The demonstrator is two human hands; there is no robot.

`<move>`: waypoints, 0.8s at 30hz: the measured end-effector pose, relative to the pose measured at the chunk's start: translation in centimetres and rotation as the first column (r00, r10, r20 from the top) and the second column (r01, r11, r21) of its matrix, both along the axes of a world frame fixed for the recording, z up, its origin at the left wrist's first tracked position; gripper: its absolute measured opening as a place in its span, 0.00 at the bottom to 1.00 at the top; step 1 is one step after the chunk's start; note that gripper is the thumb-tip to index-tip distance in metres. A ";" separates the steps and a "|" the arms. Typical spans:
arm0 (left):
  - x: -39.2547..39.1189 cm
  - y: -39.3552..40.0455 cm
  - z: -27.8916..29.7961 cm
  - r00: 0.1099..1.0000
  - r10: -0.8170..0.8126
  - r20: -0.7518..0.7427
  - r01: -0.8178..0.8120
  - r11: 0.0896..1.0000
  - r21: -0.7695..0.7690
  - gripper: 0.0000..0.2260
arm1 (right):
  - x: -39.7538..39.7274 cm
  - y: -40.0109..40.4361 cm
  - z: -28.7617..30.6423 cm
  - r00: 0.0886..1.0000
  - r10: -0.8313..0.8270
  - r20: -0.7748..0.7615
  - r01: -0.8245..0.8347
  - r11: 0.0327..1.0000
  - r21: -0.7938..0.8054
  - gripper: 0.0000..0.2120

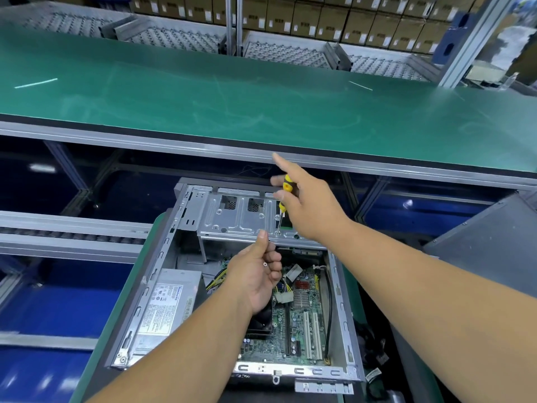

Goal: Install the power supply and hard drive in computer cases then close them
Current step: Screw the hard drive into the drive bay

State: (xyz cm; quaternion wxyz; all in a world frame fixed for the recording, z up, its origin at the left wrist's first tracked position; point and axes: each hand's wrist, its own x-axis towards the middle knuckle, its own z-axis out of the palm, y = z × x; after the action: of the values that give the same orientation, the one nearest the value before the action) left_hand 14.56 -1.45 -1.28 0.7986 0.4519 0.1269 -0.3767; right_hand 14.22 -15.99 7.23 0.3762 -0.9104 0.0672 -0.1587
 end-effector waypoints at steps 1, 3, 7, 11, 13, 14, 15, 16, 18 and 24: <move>0.0 -0.1 0.1 1.000 -0.001 0.001 0.001 1.000 0.001 0.15 | 0.3 -0.1 0.1 0.998 -0.063 -0.001 0.062 0.998 -0.032 0.28; 0.0 -0.2 0.2 1.000 -0.007 0.003 0.007 1.000 -0.004 0.15 | 0.6 0.0 0.6 0.975 -0.222 0.026 0.223 0.965 -0.137 0.24; 0.0 0.1 0.0 1.000 -0.004 -0.005 0.004 1.000 -0.022 0.12 | 0.5 0.6 0.7 0.992 -0.129 0.014 0.129 0.981 -0.142 0.25; 0.0 0.0 -0.2 1.000 0.002 -0.013 -0.003 0.999 -0.052 0.10 | 0.5 0.3 0.8 0.997 -0.077 -0.019 0.074 0.992 -0.102 0.24; 0.0 0.0 -0.2 1.000 0.007 -0.012 -0.008 0.998 -0.062 0.09 | 0.8 0.6 1.0 0.977 -0.211 0.017 0.211 0.967 -0.141 0.21; 0.0 0.1 -0.2 1.000 0.009 -0.013 -0.010 0.997 -0.071 0.10 | 0.8 0.8 1.0 0.969 -0.246 0.026 0.247 0.962 -0.115 0.20; 0.0 0.1 -0.2 1.000 0.013 -0.019 -0.014 0.997 -0.078 0.10 | 0.6 0.9 0.8 0.963 -0.267 0.042 0.270 0.961 -0.068 0.20; 0.1 0.1 -0.3 0.999 0.019 -0.030 -0.021 0.996 -0.085 0.11 | 0.3 0.8 0.7 0.956 -0.285 0.068 0.286 0.958 -0.005 0.19; 0.3 0.2 -0.5 0.997 0.038 -0.067 -0.045 0.993 -0.107 0.10 | -0.8 0.5 0.4 0.948 -0.292 0.126 0.274 0.951 0.141 0.17; 0.5 -0.1 -0.7 0.983 0.038 -0.179 -0.077 0.974 -0.214 0.09 | -3.4 0.2 -0.1 0.939 -0.286 0.189 0.176 0.875 0.450 0.18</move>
State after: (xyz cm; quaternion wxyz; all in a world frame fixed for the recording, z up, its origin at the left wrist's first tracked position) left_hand 15.05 -1.58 -1.99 0.8403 0.3220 0.1667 -0.4031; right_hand 10.82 -15.76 7.12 0.5497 -0.7638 0.1615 -0.2973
